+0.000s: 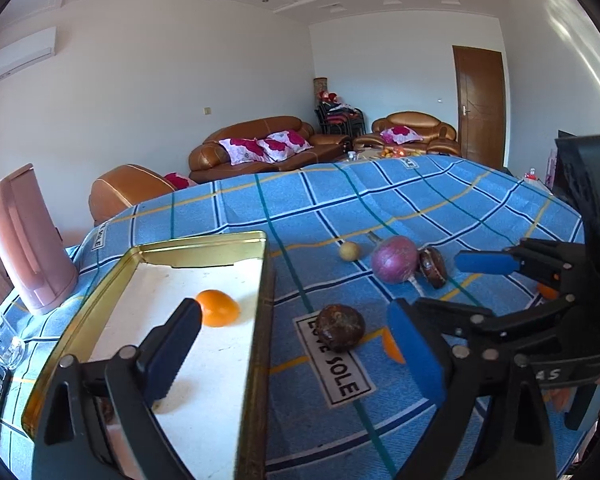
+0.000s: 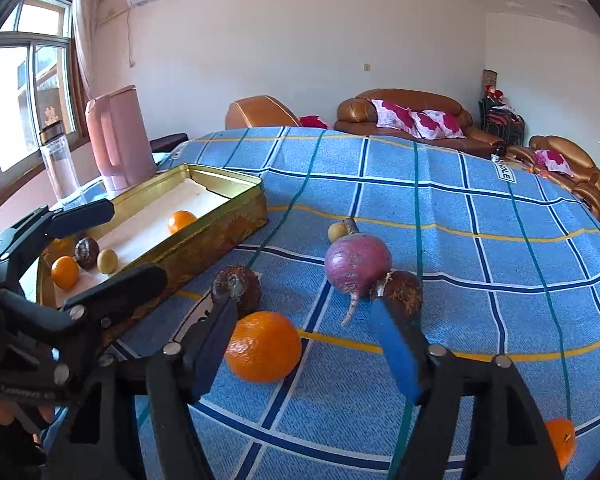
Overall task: Organize fruits
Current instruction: 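Move both tools back toward the fruits on the cloth, then grasp a passion fruit with the left tool while the right tool grasps an orange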
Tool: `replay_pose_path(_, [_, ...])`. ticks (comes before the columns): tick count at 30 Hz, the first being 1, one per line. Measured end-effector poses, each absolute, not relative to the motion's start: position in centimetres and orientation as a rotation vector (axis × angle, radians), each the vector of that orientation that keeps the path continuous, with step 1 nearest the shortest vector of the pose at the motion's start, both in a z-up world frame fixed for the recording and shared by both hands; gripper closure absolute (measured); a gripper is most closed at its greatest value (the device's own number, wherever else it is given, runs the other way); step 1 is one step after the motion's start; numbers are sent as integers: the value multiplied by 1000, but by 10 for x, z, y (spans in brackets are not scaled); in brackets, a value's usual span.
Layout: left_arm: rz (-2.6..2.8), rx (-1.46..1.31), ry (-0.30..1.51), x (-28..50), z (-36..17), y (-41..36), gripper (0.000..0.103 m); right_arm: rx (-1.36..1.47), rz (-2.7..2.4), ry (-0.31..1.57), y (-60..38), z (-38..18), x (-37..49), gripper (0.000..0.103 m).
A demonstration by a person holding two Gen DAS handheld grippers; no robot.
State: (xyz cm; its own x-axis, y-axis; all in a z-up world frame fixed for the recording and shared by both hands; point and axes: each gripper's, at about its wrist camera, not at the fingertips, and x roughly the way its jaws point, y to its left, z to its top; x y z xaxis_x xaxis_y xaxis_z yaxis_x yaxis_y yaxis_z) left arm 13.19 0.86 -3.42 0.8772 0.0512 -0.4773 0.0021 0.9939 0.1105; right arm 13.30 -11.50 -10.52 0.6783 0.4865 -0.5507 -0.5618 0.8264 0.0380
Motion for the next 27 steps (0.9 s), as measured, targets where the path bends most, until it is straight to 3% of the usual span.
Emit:
replay_pose_path(14, [164,115,455,130,-29,47,4,-303,619,716,-75,-124,137,30])
replay_pose_path(15, [163,102,457,129,-29,48,4,-304,613,722,-76,-125,139,32])
replay_pose_path(16, [156,87,456,128,-28,49,4,-306,614,728,-76,-126,139,46])
replay_pose_path(17, [140,74,453,126,-28,48,3,-303,621,730,-76,-126,139,53])
replay_pose_path(25, [-26,114,505,138,-38,-2,3,-189,476,570,-115,-107,129,53])
replay_pose_path(27, [-42,129,542,149,-44,-11,8,-159,430,547,-129,-104,129,53])
